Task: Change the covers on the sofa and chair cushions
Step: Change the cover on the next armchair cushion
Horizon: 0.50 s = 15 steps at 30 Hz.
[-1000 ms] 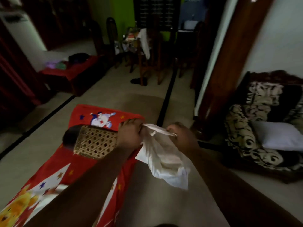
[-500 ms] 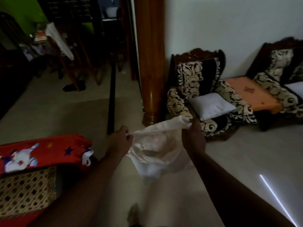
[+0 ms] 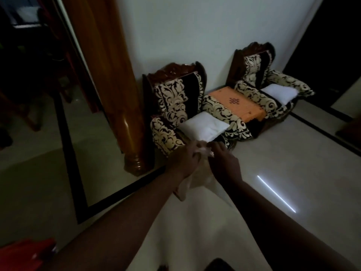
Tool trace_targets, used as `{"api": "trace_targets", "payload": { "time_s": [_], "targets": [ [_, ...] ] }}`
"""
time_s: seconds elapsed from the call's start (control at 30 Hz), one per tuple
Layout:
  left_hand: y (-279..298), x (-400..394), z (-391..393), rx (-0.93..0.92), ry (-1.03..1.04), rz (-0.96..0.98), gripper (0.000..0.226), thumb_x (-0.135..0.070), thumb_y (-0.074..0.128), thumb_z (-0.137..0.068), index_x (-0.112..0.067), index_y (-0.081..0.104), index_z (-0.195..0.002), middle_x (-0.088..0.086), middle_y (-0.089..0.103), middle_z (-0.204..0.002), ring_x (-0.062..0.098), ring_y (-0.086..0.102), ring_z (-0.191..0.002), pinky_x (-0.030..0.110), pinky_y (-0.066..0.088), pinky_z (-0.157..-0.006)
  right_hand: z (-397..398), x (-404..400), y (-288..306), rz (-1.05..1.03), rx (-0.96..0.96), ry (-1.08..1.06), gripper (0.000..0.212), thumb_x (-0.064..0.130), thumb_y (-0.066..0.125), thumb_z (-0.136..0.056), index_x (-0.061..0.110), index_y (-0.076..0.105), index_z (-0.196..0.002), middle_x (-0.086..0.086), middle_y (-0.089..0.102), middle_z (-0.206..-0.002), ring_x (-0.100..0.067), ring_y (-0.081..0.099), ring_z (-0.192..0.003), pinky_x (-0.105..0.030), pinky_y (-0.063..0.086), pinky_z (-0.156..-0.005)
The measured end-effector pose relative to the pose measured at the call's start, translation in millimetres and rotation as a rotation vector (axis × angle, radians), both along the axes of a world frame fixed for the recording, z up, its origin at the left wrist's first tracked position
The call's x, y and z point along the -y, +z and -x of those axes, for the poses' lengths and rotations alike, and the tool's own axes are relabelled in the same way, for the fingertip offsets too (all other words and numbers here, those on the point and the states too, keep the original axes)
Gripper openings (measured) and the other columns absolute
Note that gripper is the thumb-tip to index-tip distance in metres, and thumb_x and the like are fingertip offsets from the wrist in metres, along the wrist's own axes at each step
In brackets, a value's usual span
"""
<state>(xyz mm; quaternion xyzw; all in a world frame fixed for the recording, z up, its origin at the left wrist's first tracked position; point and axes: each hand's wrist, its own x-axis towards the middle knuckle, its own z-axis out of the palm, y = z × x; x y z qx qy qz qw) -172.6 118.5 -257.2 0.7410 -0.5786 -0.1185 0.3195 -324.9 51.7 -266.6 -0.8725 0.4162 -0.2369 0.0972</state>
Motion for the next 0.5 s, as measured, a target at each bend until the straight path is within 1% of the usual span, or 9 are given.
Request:
{"api": "trace_targets", "payload": {
  "time_s": [0.07, 0.13, 0.23, 0.3, 0.37, 0.43, 0.5],
  "targets": [
    [7.2, 27.1, 1.9, -0.178, 0.006, 0.045, 0.024, -0.031, 0.049, -0.09, -0.023, 0.066, -0.104, 0.004, 0.072, -0.093, 0.028, 0.066, -0.085, 0.038, 0.054, -0.068, 14.1, 21.4, -10.7, -0.015, -0.021, -0.071, 0.045, 0.019, 0.07, -0.082, 0.027, 0.053, -0.123, 0.0, 0.056, -0.118, -0.028, 0.063, -0.095, -0.034, 0.049, -0.057],
    [9.0, 52.2, 5.9, -0.32, 0.025, 0.043, 0.018, -0.031, 0.05, -0.085, -0.025, 0.066, -0.091, -0.002, 0.071, -0.085, 0.021, 0.065, -0.08, 0.032, 0.049, -0.065, 27.2, 41.6, -21.9, -0.045, -0.013, -0.136, 0.048, 0.022, 0.071, -0.08, 0.027, 0.051, -0.123, 0.002, 0.052, -0.12, -0.026, 0.06, -0.099, -0.036, 0.051, -0.058],
    [4.6, 86.1, 8.5, -0.422, 0.05, 0.055, 0.023, -0.031, 0.046, -0.082, -0.027, 0.068, -0.088, -0.005, 0.068, -0.075, 0.014, 0.064, -0.072, 0.031, 0.048, -0.064, 36.4, 75.1, -38.9, -0.127, 0.012, -0.242, 0.052, 0.029, 0.073, -0.08, 0.025, 0.048, -0.126, 0.001, 0.051, -0.122, -0.026, 0.057, -0.104, -0.039, 0.053, -0.064],
    [-1.3, 112.3, 8.2, -0.469, 0.089, 0.065, 0.019, -0.025, 0.049, -0.086, -0.034, 0.065, -0.082, -0.009, 0.068, -0.077, 0.014, 0.065, -0.077, 0.03, 0.049, -0.066, 37.5, 100.1, -51.9, -0.175, -0.033, -0.272, 0.054, 0.033, 0.074, -0.08, 0.024, 0.045, -0.125, -0.001, 0.051, -0.121, -0.027, 0.056, -0.104, -0.04, 0.053, -0.065],
    [-4.2, 136.4, 5.8, -0.508, 0.154, 0.078, 0.023, -0.016, 0.053, -0.092, -0.033, 0.064, -0.081, -0.013, 0.068, -0.084, 0.016, 0.066, -0.086, 0.028, 0.051, -0.072, 38.7, 122.9, -66.6, -0.248, -0.096, -0.29, 0.052, 0.037, 0.077, -0.079, 0.024, 0.047, -0.119, -0.002, 0.052, -0.118, -0.027, 0.055, -0.105, -0.039, 0.051, -0.067],
    [-6.7, 161.2, 3.1, -0.505, 0.232, 0.091, 0.021, -0.015, 0.054, -0.093, -0.031, 0.064, -0.084, -0.01, 0.068, -0.088, 0.018, 0.066, -0.09, 0.03, 0.052, -0.077, 42.6, 148.7, -80.2, -0.348, -0.093, -0.321, 0.043, 0.037, 0.075, -0.08, 0.024, 0.05, -0.113, -0.002, 0.054, -0.114, -0.028, 0.057, -0.103, -0.039, 0.052, -0.071],
    [-10.5, 178.7, -3.4, -0.492, 0.304, 0.094, 0.016, -0.02, 0.052, -0.09, -0.032, 0.063, -0.087, -0.006, 0.068, -0.092, 0.02, 0.065, -0.092, 0.034, 0.053, -0.08, 44.9, 173.3, -88.2, -0.442, -0.043, -0.374, 0.027, 0.034, 0.067, -0.083, 0.025, 0.056, -0.105, -0.003, 0.06, -0.108, -0.029, 0.061, -0.1, -0.039, 0.053, -0.075]
  ]
}}
